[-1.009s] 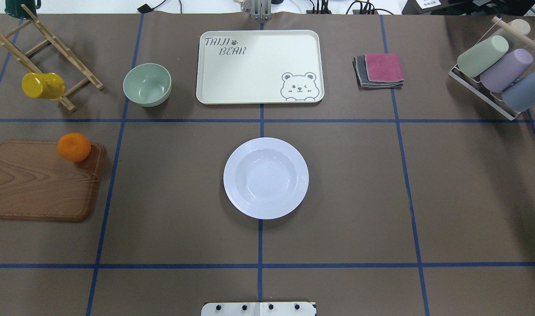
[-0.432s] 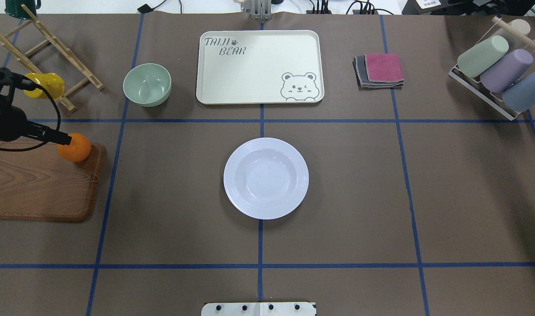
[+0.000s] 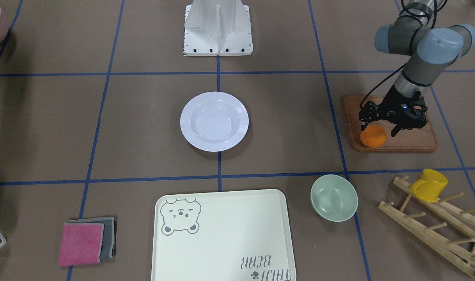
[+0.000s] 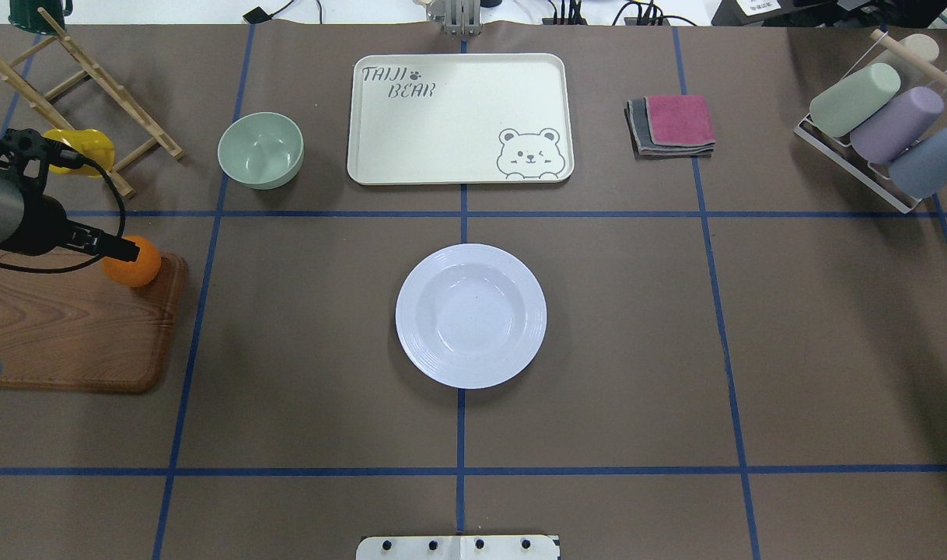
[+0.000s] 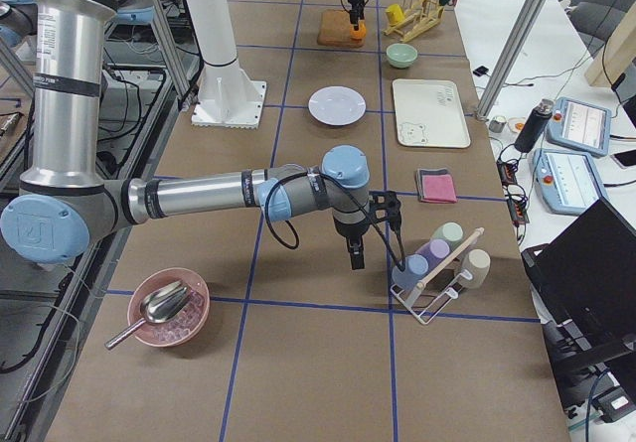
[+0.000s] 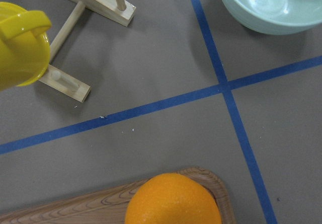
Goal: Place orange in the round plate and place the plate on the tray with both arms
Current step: 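Reach the left gripper down to the orange on the wooden tray and grasp it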
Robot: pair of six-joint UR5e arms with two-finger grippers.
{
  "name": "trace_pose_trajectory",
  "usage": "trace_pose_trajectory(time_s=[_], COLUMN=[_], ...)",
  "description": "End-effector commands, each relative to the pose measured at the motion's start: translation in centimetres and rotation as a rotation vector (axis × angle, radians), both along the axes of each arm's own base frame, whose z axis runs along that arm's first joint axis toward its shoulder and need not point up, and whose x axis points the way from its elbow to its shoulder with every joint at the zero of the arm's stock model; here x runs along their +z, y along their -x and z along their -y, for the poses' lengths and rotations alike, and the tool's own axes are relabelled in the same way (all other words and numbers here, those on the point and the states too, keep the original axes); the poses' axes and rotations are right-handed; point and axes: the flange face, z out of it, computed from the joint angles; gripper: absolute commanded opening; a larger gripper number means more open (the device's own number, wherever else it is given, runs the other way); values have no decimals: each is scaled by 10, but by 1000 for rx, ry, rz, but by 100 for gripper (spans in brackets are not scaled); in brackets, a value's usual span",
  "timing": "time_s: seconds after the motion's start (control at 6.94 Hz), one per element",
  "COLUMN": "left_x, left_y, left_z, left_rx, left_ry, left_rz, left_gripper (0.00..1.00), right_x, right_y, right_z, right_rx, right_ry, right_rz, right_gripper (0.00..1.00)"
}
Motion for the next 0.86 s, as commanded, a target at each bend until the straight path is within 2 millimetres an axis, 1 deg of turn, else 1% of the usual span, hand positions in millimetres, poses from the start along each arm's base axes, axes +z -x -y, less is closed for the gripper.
trace_pose_trajectory(time_s=[0.0, 0.29, 0.43, 0.58, 0.72], left_x=[13, 30, 30, 29, 27], left_y=[-8, -19, -22, -22, -21], left_z=[2, -1, -3, -3, -4], left_rx=[-16, 2, 6, 8, 4], left_ry=[-6, -14, -16, -19, -31], left_rz=[28, 24, 19, 17, 2], left_gripper=[98, 98, 98, 96, 30], right_x=[1, 1, 1, 1, 1], right_y=[0, 0, 0, 0, 0], right_z=[0, 0, 0, 0, 0], right_rx=[1, 1, 1, 0, 1], right_ry=[1, 1, 1, 0, 1], right_rz=[-3, -3, -5, -5, -3], right_gripper=[100, 100, 100, 100, 100])
